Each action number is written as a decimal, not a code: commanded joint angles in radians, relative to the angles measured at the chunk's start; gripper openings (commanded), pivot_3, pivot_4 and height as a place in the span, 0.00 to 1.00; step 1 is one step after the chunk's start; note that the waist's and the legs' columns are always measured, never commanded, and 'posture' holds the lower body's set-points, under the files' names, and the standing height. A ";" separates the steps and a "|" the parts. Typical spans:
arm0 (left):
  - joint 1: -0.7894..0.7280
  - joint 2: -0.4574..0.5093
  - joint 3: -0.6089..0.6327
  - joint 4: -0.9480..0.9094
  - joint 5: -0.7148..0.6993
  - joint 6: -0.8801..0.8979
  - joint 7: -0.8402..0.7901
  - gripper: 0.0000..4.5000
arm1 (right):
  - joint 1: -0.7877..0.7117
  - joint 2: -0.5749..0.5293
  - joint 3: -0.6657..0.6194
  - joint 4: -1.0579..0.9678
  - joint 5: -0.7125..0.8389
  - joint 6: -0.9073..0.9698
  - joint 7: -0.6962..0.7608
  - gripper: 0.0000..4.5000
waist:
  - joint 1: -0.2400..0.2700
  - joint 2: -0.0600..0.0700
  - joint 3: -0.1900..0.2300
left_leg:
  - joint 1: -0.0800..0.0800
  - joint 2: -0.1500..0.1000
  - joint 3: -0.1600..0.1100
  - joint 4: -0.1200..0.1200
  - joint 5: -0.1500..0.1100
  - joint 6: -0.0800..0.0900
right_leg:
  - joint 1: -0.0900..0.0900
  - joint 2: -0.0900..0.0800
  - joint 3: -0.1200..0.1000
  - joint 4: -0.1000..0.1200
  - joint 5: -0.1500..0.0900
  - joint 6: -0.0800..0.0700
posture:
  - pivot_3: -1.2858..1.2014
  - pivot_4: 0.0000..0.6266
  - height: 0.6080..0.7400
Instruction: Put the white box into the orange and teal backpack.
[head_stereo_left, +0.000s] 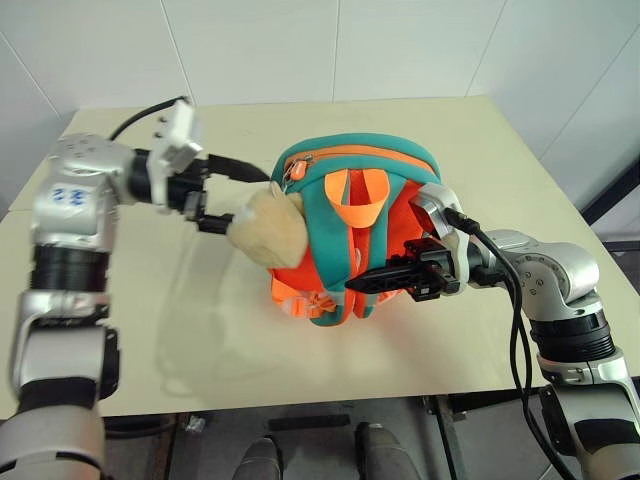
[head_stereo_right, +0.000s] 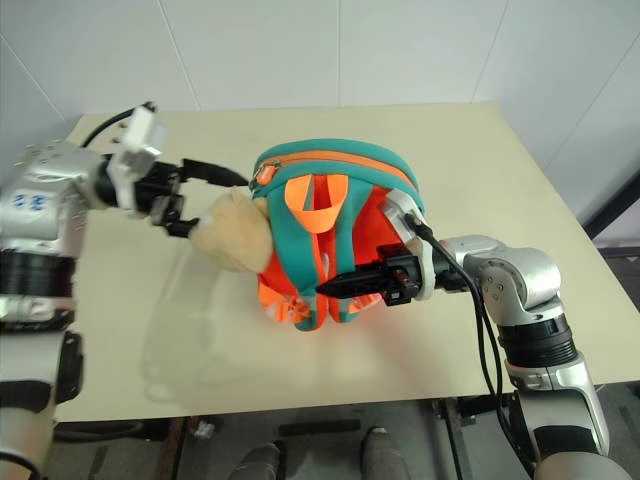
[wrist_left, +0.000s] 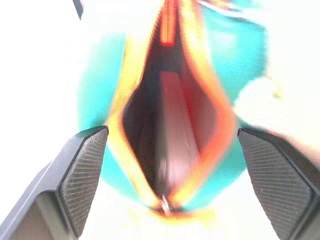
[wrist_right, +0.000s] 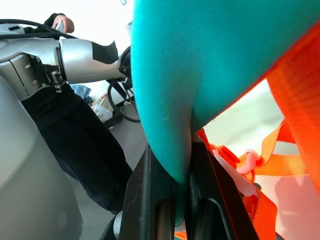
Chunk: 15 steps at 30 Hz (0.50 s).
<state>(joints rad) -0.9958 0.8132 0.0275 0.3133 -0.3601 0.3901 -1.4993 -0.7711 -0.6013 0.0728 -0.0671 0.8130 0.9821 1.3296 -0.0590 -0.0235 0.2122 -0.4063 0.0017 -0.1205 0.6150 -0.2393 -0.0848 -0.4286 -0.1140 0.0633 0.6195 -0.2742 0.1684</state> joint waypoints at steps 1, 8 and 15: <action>0.078 0.060 0.075 -0.194 -0.098 0.118 0.021 0.98 | -0.009 0.002 -0.003 0.001 0.004 -0.017 0.007 0.00 | 0.004 0.000 0.000 | 0.000 0.000 0.000 0.000 0.000 0.000 | 0.000 0.000 0.000 0.000 0.000 0.000 | 0.52 0.24 1.00; 0.226 0.047 0.155 -0.456 -0.233 0.264 0.170 0.98 | -0.027 0.017 0.017 0.039 -0.015 -0.035 0.019 0.00 | 0.006 0.000 0.000 | 0.002 -0.001 -0.002 0.002 0.001 0.000 | 0.001 0.001 0.000 0.001 0.000 0.000 | 0.52 0.24 1.00; 0.237 -0.067 0.102 -0.486 -0.214 0.218 0.305 0.98 | -0.036 0.033 0.021 0.049 -0.021 -0.041 0.021 0.00 | 0.004 0.000 0.000 | 0.003 -0.001 -0.002 0.003 0.003 0.000 | 0.002 0.001 0.000 0.002 0.001 -0.002 | 0.52 0.24 1.00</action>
<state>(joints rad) -0.7665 0.7507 0.1402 -0.1457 -0.5838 0.6387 -1.2137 -0.7886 -0.5737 0.1041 0.0023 0.7768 0.9489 1.3387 -0.0553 -0.0237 0.2122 -0.4030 0.0009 -0.1229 0.6178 -0.2359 -0.0843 -0.4266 -0.1134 0.0632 0.6215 -0.2726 0.1664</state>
